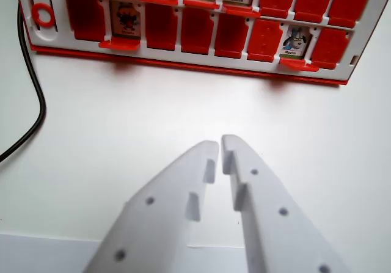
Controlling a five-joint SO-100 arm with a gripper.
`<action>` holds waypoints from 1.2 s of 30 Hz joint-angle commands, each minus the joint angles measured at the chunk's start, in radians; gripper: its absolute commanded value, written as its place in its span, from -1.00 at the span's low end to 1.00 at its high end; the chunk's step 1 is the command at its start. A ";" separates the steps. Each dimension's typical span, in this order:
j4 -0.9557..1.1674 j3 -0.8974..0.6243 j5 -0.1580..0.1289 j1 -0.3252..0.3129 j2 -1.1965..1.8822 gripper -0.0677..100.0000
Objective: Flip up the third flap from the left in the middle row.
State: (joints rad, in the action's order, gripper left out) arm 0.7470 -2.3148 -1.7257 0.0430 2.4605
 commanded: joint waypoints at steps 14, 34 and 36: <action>-0.198 0.322 0.008 0.078 -0.466 -1.00; -0.265 0.403 0.025 0.095 -0.707 -1.00; -0.268 0.436 0.026 0.097 -0.744 -1.00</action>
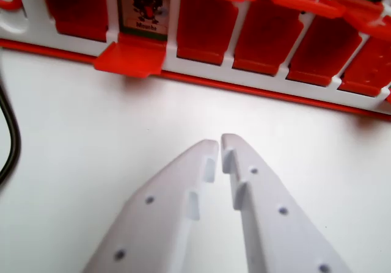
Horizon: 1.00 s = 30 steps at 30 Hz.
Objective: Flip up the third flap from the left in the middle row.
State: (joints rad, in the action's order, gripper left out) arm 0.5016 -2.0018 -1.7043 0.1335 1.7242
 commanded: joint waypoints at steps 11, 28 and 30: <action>-0.028 0.249 0.006 0.006 -0.147 -1.00; -0.057 0.348 -0.005 0.020 -0.278 -1.00; -0.057 0.373 -0.005 0.021 -0.295 -1.00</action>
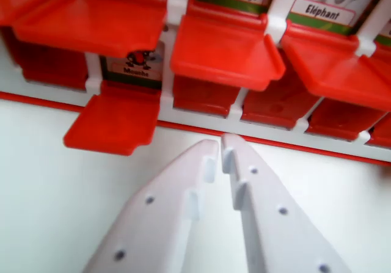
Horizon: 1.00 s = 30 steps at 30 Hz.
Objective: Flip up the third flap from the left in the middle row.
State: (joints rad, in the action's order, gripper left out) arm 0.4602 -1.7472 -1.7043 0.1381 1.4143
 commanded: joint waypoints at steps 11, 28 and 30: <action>-0.015 0.155 -0.006 0.018 -0.026 -1.00; -0.031 0.278 0.014 -0.014 -0.084 -1.00; -0.028 0.296 0.018 -0.012 -0.092 -1.00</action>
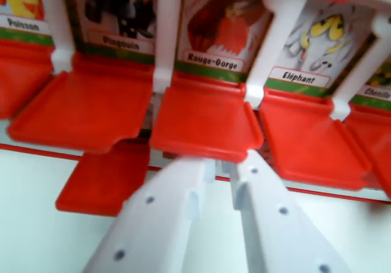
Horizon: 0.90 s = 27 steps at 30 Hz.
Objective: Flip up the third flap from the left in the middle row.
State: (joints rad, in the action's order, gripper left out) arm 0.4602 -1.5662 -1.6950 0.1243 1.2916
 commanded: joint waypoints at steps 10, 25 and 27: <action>-0.031 0.117 0.020 0.014 0.034 -1.00; -0.046 0.209 0.032 0.008 -0.046 -1.00; -0.046 0.227 0.032 0.008 -0.063 -1.00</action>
State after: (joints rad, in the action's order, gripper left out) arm 0.4295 -1.4527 -1.6628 0.1289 1.2088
